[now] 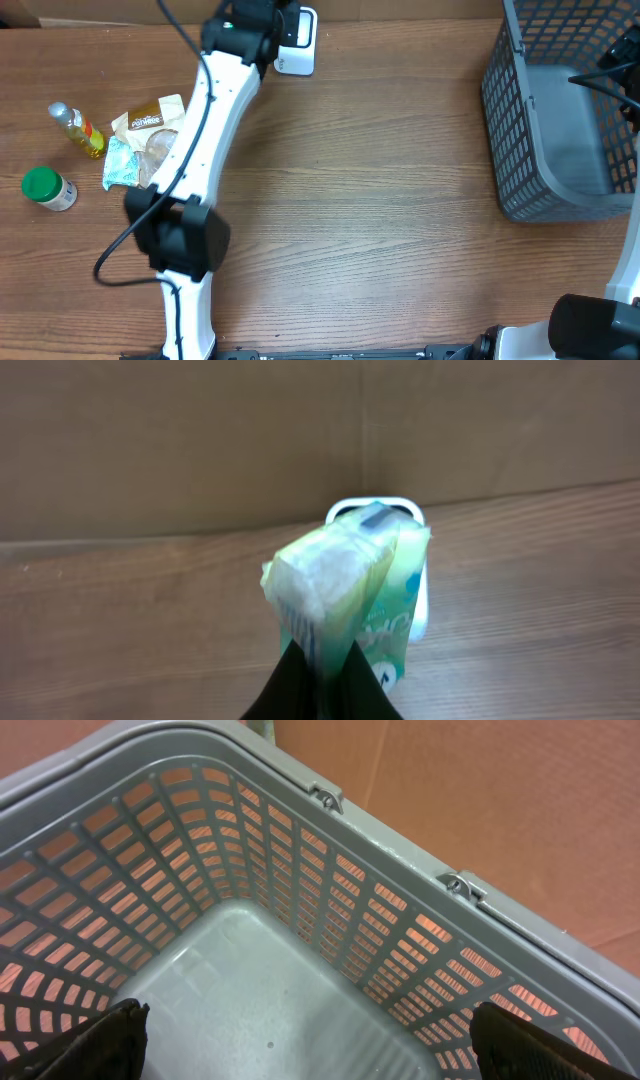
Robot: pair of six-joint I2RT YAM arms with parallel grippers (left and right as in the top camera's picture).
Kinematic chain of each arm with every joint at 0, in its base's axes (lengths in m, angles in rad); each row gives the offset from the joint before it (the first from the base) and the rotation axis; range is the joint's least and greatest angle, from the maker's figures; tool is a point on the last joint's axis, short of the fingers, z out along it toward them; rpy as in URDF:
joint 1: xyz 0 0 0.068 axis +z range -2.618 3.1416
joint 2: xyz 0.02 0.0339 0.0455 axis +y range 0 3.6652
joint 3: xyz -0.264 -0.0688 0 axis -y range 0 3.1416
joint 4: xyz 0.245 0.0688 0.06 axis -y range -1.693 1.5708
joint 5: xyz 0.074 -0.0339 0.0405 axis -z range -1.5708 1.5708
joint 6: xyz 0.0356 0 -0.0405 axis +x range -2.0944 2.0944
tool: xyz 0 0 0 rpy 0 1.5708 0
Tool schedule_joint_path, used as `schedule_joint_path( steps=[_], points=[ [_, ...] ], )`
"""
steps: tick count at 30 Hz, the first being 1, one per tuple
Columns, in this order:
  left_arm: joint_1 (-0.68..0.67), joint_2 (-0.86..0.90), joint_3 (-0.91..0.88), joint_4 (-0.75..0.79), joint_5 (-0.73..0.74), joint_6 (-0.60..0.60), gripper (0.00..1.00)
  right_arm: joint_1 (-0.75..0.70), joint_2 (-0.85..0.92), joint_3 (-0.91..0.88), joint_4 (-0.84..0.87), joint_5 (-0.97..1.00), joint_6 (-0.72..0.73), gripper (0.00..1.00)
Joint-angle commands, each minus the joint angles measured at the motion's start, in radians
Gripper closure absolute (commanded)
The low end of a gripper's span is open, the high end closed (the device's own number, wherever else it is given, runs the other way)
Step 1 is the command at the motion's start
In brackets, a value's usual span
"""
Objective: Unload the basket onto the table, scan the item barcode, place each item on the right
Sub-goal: 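Raise the Kleenex packet up to the white scanner with the left gripper, then carry the Kleenex packet left and lower it beside the brown pouch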
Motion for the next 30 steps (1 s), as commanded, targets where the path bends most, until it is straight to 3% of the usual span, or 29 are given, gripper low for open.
schedule_joint_path(
  steps=[1, 13, 21, 30],
  points=[
    [-0.007, 0.078, 0.027, 0.077, -0.095, 0.062, 0.96, 0.0, -0.001, 0.005, 0.005, 0.014, -0.005, 0.0],
    [-0.014, 0.281, 0.026, 0.373, -0.121, 0.407, 0.96, 0.0, -0.001, 0.005, 0.005, 0.014, -0.005, 0.0],
    [-0.02, 0.299, 0.026, 0.471, -0.195, 0.511, 0.95, 0.0, -0.001, 0.005, 0.005, 0.014, -0.004, 0.0],
    [-0.02, 0.3, 0.026, 0.41, -0.157, 0.622, 0.95, 0.0, -0.001, 0.005, 0.005, 0.014, -0.005, 0.0]
  ],
)
